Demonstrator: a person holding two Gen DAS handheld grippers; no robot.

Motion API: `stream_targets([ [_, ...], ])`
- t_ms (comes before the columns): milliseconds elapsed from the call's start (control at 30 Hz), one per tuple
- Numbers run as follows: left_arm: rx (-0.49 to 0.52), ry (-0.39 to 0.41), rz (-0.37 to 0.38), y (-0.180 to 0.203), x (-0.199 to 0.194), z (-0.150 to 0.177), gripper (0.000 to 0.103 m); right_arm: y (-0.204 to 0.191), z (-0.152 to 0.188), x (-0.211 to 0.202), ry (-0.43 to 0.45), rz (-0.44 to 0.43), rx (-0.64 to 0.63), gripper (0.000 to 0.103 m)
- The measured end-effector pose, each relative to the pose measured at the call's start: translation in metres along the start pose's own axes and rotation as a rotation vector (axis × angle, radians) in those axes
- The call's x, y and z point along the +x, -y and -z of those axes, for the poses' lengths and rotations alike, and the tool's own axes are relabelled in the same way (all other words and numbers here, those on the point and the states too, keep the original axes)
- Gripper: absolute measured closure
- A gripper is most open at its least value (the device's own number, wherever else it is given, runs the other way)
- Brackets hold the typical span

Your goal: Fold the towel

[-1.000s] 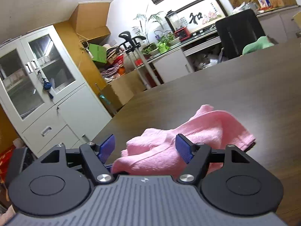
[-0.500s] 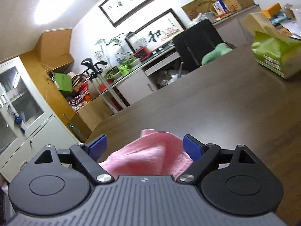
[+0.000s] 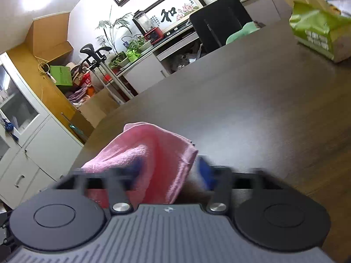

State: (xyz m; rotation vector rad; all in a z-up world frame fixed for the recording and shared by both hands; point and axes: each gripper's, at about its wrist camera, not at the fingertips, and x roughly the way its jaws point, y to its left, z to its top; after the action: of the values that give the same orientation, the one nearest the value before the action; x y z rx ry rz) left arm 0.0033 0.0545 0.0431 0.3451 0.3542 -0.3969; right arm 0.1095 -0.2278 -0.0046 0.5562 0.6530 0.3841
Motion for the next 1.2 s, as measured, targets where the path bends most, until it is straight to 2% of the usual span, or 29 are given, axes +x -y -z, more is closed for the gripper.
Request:
stream_targets([
  [67,0.000,0.001,0.006,0.002,0.001,-0.001,0.101,0.001,0.000,0.000,0.011,0.010,-0.002,0.086],
  [167,0.009,-0.001,0.013,0.004,0.002,0.001,0.101,0.001,-0.001,-0.005,0.039,0.017,-0.010,0.096],
  [200,0.018,-0.004,0.013,0.006,0.004,0.001,0.101,-0.001,-0.002,-0.008,0.051,0.022,-0.022,0.097],
  [267,0.034,-0.006,0.018,0.009,0.007,0.003,0.101,-0.007,-0.001,-0.013,0.077,0.038,-0.062,0.097],
  [500,0.072,-0.041,0.011,0.015,0.023,0.009,0.101,-0.013,-0.003,-0.012,0.067,0.036,-0.080,0.097],
  [667,0.053,-0.052,0.010,0.014,0.031,0.006,0.098,-0.008,-0.008,-0.012,0.068,0.011,-0.043,0.097],
  [900,0.036,-0.054,0.000,0.014,0.033,0.003,0.100,0.014,-0.011,-0.006,0.030,-0.022,0.066,0.092],
  [1067,0.020,-0.059,-0.015,0.012,0.031,0.004,0.101,0.017,-0.013,0.004,0.004,-0.036,0.067,0.084],
  [1200,0.009,-0.075,-0.034,0.010,0.033,0.003,0.101,0.019,-0.016,0.014,-0.009,-0.024,0.060,0.086],
])
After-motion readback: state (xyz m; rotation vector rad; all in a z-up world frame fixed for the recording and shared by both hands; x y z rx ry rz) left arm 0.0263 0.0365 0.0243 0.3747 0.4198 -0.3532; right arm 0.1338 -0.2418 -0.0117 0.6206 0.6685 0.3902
